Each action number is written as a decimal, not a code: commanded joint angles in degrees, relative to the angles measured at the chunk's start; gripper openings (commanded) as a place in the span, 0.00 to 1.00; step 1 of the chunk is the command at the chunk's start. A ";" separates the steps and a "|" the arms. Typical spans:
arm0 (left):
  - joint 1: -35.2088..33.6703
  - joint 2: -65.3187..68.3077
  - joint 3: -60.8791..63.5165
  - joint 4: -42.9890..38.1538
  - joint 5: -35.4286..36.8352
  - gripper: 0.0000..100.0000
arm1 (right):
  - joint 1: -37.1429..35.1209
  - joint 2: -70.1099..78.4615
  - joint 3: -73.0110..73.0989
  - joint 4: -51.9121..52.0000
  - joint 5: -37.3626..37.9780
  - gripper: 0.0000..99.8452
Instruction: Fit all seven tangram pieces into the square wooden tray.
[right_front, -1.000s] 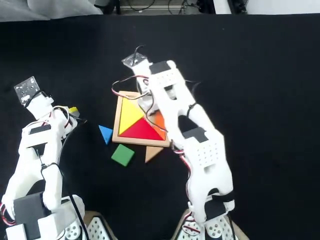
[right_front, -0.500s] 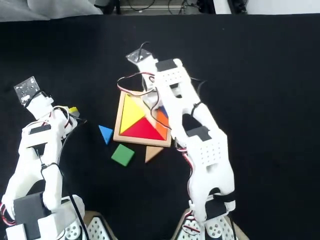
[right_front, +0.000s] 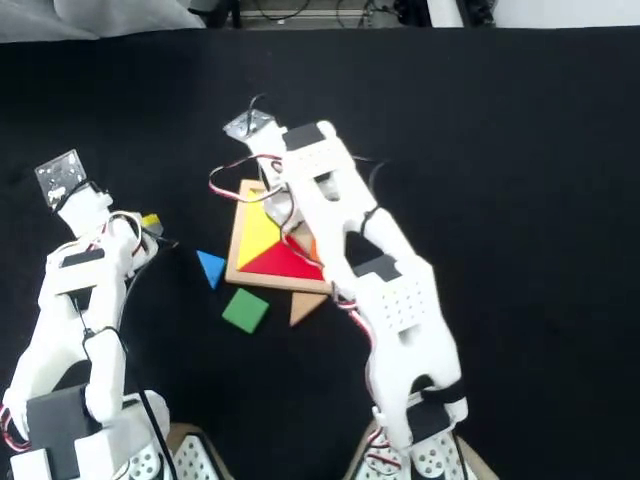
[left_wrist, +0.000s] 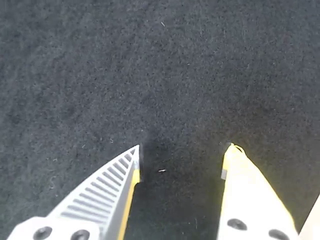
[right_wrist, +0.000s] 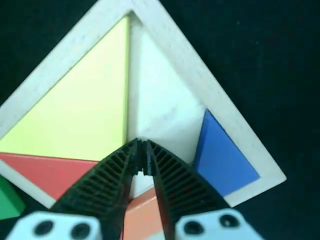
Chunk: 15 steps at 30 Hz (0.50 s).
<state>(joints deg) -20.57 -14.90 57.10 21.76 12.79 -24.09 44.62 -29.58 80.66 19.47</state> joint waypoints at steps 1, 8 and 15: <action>0.84 -0.35 -3.03 -1.23 -0.62 0.26 | 0.97 -1.10 -3.03 0.70 0.09 0.01; 0.84 -0.35 -3.03 -1.23 -0.62 0.26 | 5.10 -0.57 -5.58 0.44 0.09 0.01; 0.84 -0.35 -3.03 -1.23 -0.62 0.26 | 4.31 -1.71 -6.99 4.48 0.09 0.01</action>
<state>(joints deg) -20.57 -14.90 57.10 21.76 12.79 -19.96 44.70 -32.31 82.51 19.56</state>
